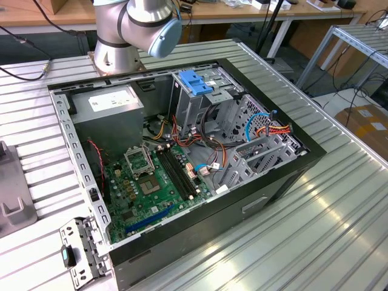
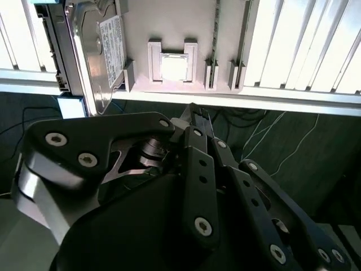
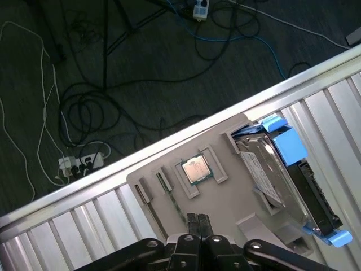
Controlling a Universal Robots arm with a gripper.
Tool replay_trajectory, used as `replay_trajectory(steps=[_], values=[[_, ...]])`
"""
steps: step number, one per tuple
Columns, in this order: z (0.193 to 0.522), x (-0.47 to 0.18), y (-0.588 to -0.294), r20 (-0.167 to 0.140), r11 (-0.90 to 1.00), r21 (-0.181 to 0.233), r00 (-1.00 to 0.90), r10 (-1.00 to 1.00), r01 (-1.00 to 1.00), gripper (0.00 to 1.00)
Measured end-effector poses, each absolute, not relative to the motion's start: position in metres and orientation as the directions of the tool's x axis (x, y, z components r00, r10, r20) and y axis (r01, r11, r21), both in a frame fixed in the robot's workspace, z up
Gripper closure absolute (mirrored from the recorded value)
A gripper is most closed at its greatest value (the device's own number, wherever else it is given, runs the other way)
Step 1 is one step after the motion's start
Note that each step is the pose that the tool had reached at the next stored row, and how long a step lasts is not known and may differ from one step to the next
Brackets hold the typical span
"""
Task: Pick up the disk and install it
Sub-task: 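Pick up the disk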
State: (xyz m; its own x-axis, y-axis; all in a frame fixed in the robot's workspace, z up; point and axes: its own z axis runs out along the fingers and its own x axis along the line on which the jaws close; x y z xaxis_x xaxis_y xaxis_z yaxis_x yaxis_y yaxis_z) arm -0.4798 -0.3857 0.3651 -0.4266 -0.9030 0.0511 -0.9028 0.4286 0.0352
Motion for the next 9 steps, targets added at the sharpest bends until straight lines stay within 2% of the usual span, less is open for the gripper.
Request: replay_trajectory(steps=[9], values=[[0.3652,-0.4798,-0.3857,0.051,0.372,0.035,-0.37,-0.928,-0.928,0.9]])
